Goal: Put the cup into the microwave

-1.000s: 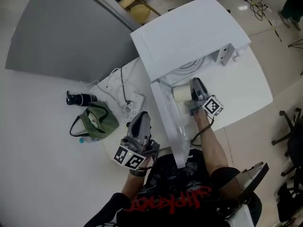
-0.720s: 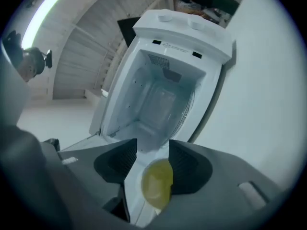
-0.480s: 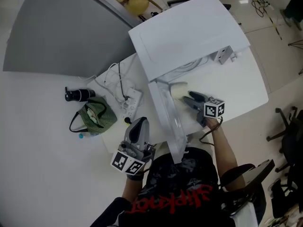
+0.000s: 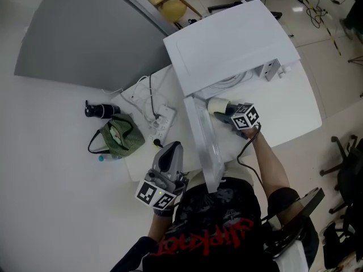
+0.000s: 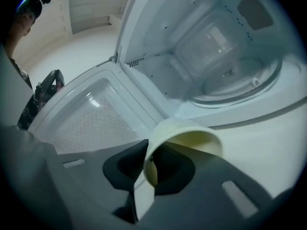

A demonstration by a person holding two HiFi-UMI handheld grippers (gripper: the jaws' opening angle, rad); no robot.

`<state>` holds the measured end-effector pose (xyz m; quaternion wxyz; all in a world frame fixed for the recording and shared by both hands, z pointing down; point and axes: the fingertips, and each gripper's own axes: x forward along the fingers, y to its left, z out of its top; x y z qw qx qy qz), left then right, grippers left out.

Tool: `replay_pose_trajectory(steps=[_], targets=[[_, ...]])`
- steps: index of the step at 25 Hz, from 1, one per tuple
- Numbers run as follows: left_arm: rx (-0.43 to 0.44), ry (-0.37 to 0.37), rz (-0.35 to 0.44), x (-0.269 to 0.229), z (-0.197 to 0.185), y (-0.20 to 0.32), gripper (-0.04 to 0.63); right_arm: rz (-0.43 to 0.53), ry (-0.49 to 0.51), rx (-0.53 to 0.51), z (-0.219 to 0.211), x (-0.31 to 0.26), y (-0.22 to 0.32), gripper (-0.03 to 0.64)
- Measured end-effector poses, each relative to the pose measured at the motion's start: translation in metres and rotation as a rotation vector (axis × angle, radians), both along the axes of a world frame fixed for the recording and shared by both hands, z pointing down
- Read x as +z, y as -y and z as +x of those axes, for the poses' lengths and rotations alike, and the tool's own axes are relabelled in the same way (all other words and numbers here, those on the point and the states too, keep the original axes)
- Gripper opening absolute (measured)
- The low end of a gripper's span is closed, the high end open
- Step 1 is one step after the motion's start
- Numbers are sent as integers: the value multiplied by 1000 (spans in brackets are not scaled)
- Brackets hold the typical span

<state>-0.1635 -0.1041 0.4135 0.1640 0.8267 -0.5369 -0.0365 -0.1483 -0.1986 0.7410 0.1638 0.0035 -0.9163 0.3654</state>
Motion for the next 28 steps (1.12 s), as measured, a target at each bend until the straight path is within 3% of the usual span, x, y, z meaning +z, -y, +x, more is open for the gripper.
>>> replay_pose_trajectory(steps=[4, 7, 10, 12, 14, 17, 20, 23, 25, 28], targets=[[-2, 1, 25, -10, -5, -2, 5, 173, -146, -9, 15, -5, -2, 31], [1, -3, 38, -13, -10, -4, 5, 361, -371, -130, 48, -6, -10, 32], [21, -9, 45, -15, -8, -5, 5, 605, -743, -496, 105, 5, -25, 32], [40, -17, 52, -14, -4, -5, 5, 709, -967, -772, 146, 12, -30, 33], [50, -27, 60, -15, -2, -4, 5, 735, -1099, -964, 174, 20, -33, 32], [52, -32, 74, -18, -2, -7, 5, 734, -1191, -1105, 191, 31, -38, 35], [62, -28, 80, -19, 1, -11, 5, 792, -1233, -1103, 190, 36, -37, 35], [70, -28, 85, -19, 2, -13, 5, 931, -1253, -1031, 178, 40, -23, 45], [77, -28, 87, -19, 3, -16, 5, 1004, -1245, -944, 169, 34, -15, 124], [85, -31, 89, -19, 4, -18, 5, 1011, -1176, -749, 161, 10, -8, 189]])
